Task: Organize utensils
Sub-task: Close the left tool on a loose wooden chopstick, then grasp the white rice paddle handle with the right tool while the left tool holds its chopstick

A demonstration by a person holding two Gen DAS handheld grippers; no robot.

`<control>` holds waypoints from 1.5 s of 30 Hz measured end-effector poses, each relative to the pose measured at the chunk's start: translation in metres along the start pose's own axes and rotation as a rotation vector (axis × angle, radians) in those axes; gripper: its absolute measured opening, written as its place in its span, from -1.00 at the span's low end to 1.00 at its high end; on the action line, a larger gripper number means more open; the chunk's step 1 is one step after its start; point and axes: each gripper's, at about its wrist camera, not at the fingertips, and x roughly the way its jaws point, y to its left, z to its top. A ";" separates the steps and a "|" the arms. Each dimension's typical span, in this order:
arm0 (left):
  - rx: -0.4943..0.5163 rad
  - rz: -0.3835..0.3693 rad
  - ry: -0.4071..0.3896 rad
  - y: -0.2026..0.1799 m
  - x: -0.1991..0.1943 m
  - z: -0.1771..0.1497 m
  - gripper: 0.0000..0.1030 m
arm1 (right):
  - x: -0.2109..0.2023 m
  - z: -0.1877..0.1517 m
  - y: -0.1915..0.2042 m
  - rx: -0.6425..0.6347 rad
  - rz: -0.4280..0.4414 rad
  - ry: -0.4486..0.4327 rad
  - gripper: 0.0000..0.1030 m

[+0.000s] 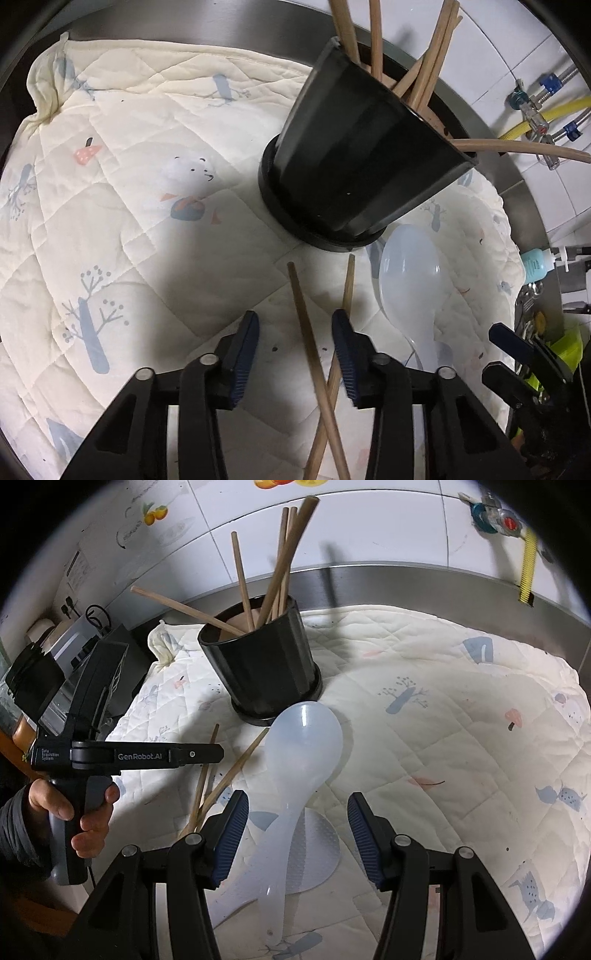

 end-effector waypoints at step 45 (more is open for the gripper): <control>0.053 -0.065 -0.142 0.006 -0.061 0.004 -0.84 | 0.072 0.015 0.014 0.008 -0.071 0.156 0.48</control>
